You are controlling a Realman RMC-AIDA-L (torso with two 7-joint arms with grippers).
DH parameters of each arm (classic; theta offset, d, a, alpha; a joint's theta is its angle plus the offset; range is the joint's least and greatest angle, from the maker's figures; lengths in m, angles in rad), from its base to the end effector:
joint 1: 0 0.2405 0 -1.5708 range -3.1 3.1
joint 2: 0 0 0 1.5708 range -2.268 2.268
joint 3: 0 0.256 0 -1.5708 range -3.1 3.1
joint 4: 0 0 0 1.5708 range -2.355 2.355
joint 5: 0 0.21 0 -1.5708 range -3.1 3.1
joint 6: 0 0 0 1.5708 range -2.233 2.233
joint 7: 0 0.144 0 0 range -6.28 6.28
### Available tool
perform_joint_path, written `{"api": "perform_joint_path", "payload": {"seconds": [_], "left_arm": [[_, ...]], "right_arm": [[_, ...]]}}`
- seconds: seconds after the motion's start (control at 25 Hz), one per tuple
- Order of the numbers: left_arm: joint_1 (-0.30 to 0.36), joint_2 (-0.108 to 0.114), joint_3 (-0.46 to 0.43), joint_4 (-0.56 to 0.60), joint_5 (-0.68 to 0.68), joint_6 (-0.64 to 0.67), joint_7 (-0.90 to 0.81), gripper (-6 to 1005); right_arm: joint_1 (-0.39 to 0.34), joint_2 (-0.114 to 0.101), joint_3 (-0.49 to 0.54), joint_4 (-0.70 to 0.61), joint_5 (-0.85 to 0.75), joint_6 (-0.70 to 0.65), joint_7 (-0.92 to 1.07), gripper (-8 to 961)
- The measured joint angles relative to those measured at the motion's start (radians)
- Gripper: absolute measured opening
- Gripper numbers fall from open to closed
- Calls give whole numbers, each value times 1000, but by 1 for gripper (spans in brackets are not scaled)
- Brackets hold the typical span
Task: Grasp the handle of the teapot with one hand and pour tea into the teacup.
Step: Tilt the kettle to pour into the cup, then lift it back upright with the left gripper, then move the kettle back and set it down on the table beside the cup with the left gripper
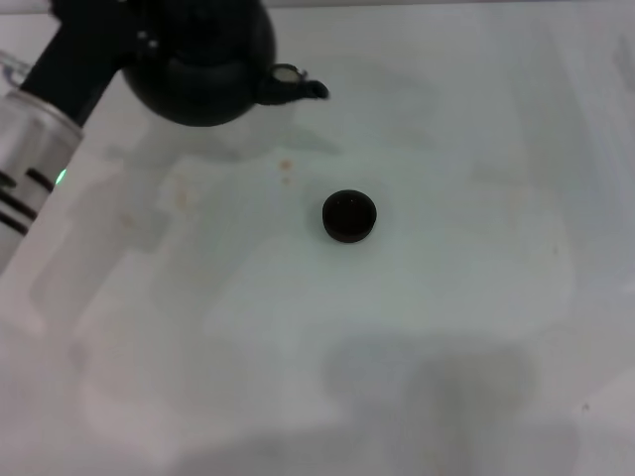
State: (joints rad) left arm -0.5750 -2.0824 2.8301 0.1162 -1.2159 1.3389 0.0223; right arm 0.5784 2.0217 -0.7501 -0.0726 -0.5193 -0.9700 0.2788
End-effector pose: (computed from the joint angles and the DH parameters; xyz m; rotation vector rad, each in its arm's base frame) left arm -0.2657 0.3492 -0.0287 -1.7761 -0.1276 -0.7503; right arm 0.3550 0.3842 0.0510 -1.4451 0.6328 0.5874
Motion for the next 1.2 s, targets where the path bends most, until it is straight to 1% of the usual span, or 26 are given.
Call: {"api": "perform_joint_path", "payload": {"seconds": [0.04,0.32,0.4,0.6,0.84,1.2], "left_arm": [[0,0,0,0,0,0,0,106],[84,-5,0,62,-65,-11,1,106],[107,-6,0,97,-92,-21,1,107],[143,-8,0,149,-155,-41,8,107],[161,-9,0,223,-245,-109,83,107],[159,-11,11,244,-228,-140,78,122]], "right_arm": [[1,0,0,-1,0,-1,0,832],[16,-2,0,-14,1,-5,0,832],[23,-2,0,-19,2,-5,0,832],[36,-3,0,-21,9,-7,0,832],[51,-3,0,-21,10,-5,-3,832],[59,-5,0,-21,12,-2,-7,832]]}}
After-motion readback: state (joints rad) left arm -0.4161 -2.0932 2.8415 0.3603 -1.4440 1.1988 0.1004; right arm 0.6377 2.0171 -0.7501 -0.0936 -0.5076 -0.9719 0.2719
